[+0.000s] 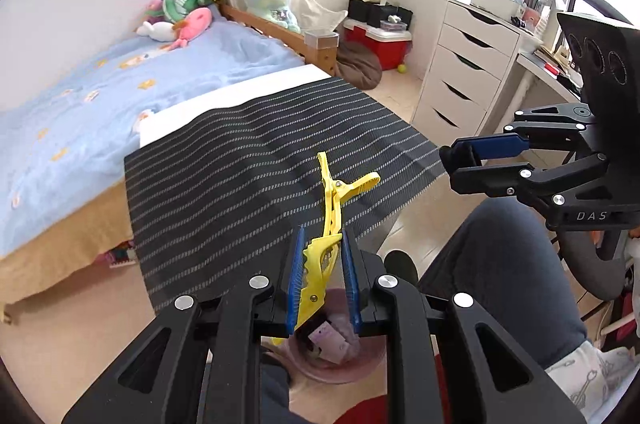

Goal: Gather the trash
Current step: 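Carry the yellow clip with the left gripper while the right gripper drops the cap into the wastebasket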

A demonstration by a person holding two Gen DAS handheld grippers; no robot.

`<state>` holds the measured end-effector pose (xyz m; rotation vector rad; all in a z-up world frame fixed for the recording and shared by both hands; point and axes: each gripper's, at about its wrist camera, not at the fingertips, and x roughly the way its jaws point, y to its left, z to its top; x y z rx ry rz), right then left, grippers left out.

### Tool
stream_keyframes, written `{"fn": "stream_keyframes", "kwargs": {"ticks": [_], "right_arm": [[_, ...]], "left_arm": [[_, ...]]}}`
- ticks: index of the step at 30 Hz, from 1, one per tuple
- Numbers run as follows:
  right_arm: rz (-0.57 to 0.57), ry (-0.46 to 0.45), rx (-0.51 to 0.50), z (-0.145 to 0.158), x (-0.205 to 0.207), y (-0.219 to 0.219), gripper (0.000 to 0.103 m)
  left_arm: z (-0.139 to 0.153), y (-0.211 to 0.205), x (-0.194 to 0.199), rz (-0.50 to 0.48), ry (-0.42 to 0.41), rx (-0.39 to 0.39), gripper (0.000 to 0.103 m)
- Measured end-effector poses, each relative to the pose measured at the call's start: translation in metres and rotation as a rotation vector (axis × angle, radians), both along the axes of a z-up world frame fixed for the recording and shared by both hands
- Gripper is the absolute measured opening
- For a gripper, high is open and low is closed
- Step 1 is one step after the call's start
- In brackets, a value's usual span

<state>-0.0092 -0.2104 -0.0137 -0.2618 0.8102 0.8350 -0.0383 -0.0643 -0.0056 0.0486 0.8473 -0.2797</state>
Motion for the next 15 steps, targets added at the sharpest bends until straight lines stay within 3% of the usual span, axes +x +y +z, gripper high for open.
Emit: {"fn": "stream_keyframes", "kwargs": {"ticks": [12, 14, 15], "right_arm": [[0.072, 0.073, -0.012, -0.026, -0.029, 0.021, 0.03], [0.084, 0.082, -0.015, -0.029, -0.029, 0.026, 0.033], [0.085, 0.087, -0.017, -0.031, -0.028, 0.026, 0.042]], "left_arm": [[-0.012, 0.01, -0.03, 0.037, 0.01, -0.008, 0.018], [-0.013, 0.012, -0.029, 0.042, 0.014, -0.011, 0.018], [-0.014, 0.013, -0.031, 0.044, 0.014, -0.012, 0.018]]}}
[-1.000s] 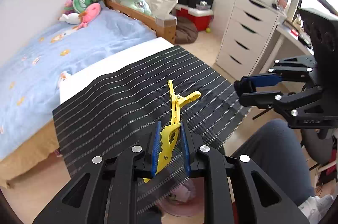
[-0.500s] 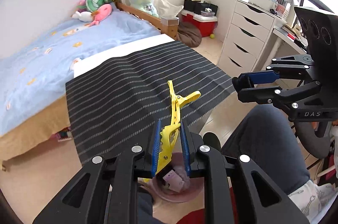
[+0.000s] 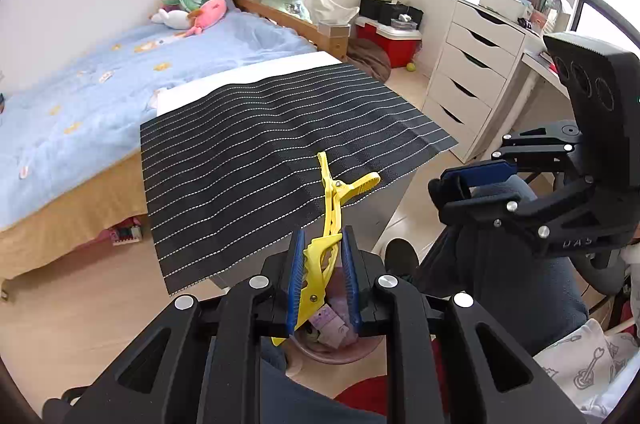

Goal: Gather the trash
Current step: 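Carry the yellow clip with the left gripper while the right gripper drops the cap into the wastebasket, then open the left gripper to drop the yellow clip into the wastebasket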

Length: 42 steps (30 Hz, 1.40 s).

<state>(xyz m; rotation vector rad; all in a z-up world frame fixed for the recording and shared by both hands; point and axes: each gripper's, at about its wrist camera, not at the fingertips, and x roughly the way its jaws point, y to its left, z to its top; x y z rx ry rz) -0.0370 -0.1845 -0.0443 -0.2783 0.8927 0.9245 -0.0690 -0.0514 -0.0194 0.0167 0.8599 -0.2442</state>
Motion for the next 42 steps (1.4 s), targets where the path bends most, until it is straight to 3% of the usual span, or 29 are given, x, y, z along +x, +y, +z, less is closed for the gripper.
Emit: {"fn": "stream_keyframes", "kwargs": {"ticks": [1, 2, 3, 6, 16, 32, 34, 36, 37, 42], "right_arm": [[0.001, 0.004, -0.003, -0.002, 0.001, 0.001, 0.05], [-0.002, 0.003, -0.007, -0.003, 0.0, 0.001, 0.069], [-0.008, 0.0, -0.011, -0.004, 0.001, 0.001, 0.081], [-0.028, 0.006, -0.013, -0.007, 0.004, -0.002, 0.094], [-0.115, 0.006, -0.024, -0.008, 0.013, -0.019, 0.098], [-0.23, -0.059, 0.025, 0.019, 0.013, -0.053, 0.099], [-0.235, -0.056, 0.026, 0.02, 0.015, -0.055, 0.099], [-0.237, -0.053, 0.027, 0.019, 0.016, -0.056, 0.099], [-0.24, -0.051, 0.028, 0.019, 0.017, -0.057, 0.099], [-0.251, -0.043, 0.037, 0.017, 0.018, -0.06, 0.099]], "left_arm": [[0.0, 0.001, 0.001, 0.001, 0.001, -0.002, 0.018], [-0.001, 0.002, 0.001, 0.001, 0.002, -0.003, 0.018], [-0.001, 0.002, 0.0, 0.001, 0.002, -0.003, 0.018], [-0.001, 0.0, 0.0, -0.001, 0.005, -0.004, 0.018], [-0.006, -0.008, 0.0, -0.023, 0.028, -0.001, 0.018], [-0.007, -0.029, 0.003, -0.099, 0.048, 0.014, 0.019], [-0.009, -0.03, 0.004, -0.108, 0.05, 0.013, 0.027], [-0.01, -0.03, 0.005, -0.106, 0.046, 0.009, 0.076], [-0.01, -0.029, 0.004, -0.099, 0.039, 0.002, 0.086], [-0.014, -0.023, 0.007, -0.041, 0.043, 0.009, 0.094]]}}
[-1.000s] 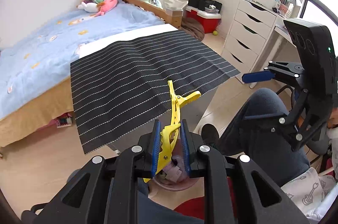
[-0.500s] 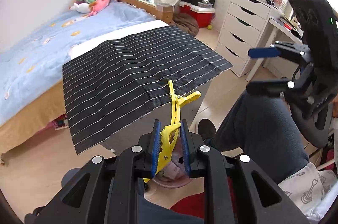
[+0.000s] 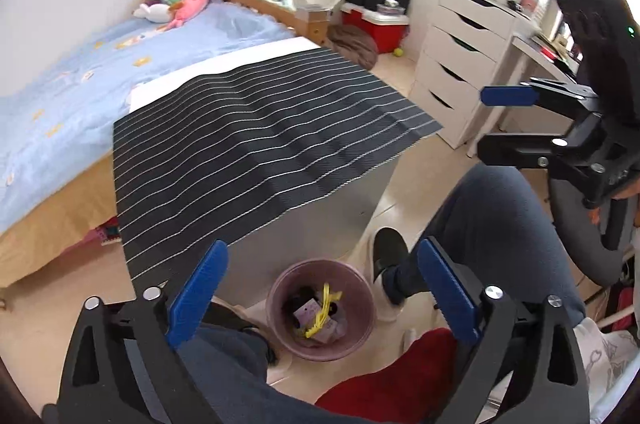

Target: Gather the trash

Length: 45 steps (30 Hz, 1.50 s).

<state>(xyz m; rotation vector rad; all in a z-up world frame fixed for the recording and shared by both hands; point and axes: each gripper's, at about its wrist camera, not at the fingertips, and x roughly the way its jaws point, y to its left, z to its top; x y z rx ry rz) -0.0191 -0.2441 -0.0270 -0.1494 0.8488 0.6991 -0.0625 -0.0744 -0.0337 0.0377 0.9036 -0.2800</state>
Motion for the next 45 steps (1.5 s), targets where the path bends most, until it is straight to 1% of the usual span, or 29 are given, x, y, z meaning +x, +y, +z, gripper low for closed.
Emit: {"fn": "stream_keyframes", "kwargs": {"ticks": [12, 21, 28, 30, 34, 38, 45], "right_arm": [[-0.047, -0.004, 0.002, -0.001, 0.005, 0.002, 0.1], [-0.051, -0.039, 0.004, 0.014, 0.014, 0.009, 0.1], [-0.059, -0.081, 0.012, 0.035, 0.029, 0.018, 0.1], [-0.06, -0.096, 0.014, 0.041, 0.033, 0.02, 0.1], [-0.066, -0.122, 0.019, 0.051, 0.038, 0.022, 0.1], [-0.068, -0.123, 0.026, 0.056, 0.045, 0.024, 0.1], [-0.052, -0.106, 0.029, 0.055, 0.055, 0.028, 0.1]], "left_arm": [[0.007, 0.019, 0.002, 0.106, -0.034, -0.011, 0.095], [0.026, 0.035, 0.01, 0.15, -0.071, -0.021, 0.095], [0.045, 0.042, 0.024, 0.164, -0.116, -0.02, 0.095], [0.052, 0.043, 0.028, 0.152, -0.135, -0.029, 0.095], [0.061, 0.045, 0.037, 0.14, -0.161, -0.023, 0.096], [0.062, 0.047, 0.045, 0.157, -0.151, -0.019, 0.097], [0.059, 0.049, 0.052, 0.146, -0.134, -0.053, 0.097]]}}
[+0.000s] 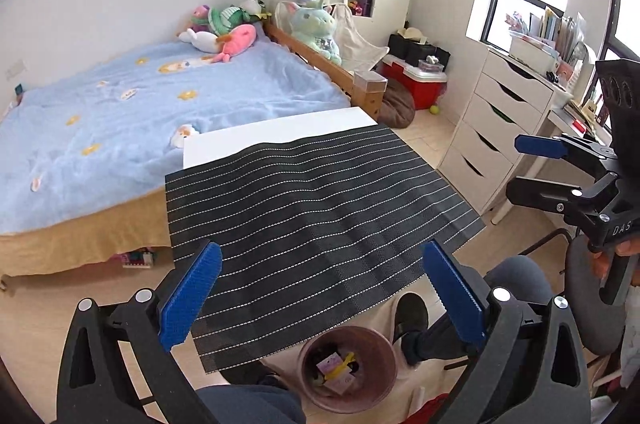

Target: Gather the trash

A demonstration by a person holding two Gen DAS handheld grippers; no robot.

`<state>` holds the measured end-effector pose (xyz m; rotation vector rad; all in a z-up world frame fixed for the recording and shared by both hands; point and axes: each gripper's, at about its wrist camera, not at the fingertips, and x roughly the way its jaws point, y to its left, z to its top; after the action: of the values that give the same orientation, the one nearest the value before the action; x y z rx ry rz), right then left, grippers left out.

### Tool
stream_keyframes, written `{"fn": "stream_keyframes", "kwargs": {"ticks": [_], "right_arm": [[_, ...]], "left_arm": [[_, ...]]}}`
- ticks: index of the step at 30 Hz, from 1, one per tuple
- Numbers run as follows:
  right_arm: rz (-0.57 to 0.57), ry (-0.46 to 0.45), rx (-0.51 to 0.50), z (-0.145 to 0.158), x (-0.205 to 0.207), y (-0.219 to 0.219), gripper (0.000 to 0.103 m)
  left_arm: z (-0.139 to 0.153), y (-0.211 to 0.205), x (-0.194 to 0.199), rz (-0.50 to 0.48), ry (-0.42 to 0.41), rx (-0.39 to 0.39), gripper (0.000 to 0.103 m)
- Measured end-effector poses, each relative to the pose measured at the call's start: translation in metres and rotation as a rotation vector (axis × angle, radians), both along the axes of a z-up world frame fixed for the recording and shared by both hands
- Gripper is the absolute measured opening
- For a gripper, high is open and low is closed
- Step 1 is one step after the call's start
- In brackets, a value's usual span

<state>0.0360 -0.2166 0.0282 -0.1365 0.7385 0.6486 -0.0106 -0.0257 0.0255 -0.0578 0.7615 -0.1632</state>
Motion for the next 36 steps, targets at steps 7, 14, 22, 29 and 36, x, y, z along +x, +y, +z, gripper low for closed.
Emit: {"fn": "stream_keyframes", "kwargs": {"ticks": [7, 14, 22, 29, 36], "right_arm": [[0.005, 0.009, -0.013, -0.004, 0.005, 0.005, 0.1], [0.009, 0.016, -0.022, -0.008, 0.007, 0.009, 0.1], [0.011, 0.018, -0.027, -0.01, 0.006, 0.01, 0.1], [0.011, 0.017, -0.029, -0.011, 0.005, 0.009, 0.1], [0.011, 0.02, -0.03, -0.012, 0.005, 0.01, 0.1]], "left_arm": [[0.0, 0.004, 0.003, 0.032, -0.013, 0.004, 0.097], [0.001, 0.004, 0.002, 0.023, -0.023, -0.009, 0.097], [0.001, 0.006, 0.0, 0.031, -0.025, -0.015, 0.097], [0.001, 0.007, -0.001, 0.03, -0.023, -0.016, 0.097], [0.003, 0.004, 0.001, 0.027, -0.021, -0.016, 0.097]]}}
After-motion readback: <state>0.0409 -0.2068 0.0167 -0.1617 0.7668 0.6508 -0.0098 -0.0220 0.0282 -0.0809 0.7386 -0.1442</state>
